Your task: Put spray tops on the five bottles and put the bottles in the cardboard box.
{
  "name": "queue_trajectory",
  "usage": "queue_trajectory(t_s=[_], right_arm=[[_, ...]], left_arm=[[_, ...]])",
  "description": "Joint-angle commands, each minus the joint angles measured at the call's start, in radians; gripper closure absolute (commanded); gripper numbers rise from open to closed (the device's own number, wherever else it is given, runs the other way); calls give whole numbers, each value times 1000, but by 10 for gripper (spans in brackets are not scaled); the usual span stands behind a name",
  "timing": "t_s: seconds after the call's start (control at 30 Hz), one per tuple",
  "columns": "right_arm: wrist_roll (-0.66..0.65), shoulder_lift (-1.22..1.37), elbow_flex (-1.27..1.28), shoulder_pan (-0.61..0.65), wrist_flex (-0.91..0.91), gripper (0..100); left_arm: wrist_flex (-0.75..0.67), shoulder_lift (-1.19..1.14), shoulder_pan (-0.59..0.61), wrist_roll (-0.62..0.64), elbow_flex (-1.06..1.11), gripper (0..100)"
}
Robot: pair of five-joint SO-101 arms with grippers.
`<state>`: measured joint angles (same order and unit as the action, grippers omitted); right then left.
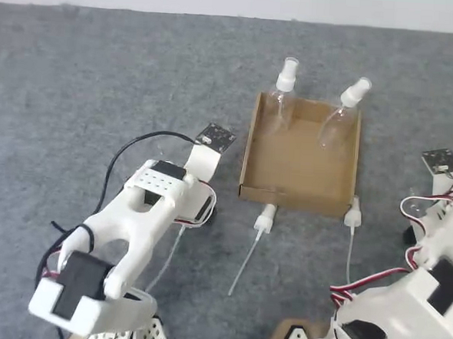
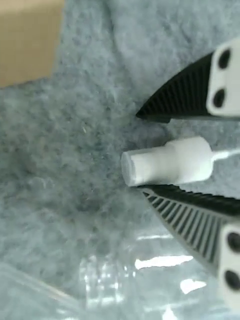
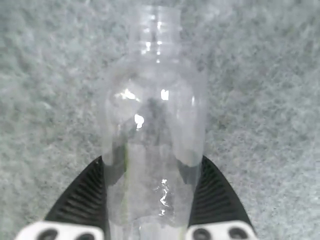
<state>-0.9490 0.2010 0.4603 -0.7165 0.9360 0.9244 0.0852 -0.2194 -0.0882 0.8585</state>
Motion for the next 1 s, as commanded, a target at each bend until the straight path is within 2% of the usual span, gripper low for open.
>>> queue_trajectory(t_s=[0.0,0.23,0.43,0.67,0.97], right_arm=[[-15,8,34,-25,-5,989],[-17,8,31,-30,-4,987],[-9,5,29,-24,1,981],[-9,-113,29,-27,51,813],[-9,-289,20,44,193,735]], left_arm=[[-15,2,5,21,-36,865],[-9,31,-3,29,-38,934],[87,230,-3,31,-33,976],[120,397,6,29,-33,975],[112,473,6,26,18,975]])
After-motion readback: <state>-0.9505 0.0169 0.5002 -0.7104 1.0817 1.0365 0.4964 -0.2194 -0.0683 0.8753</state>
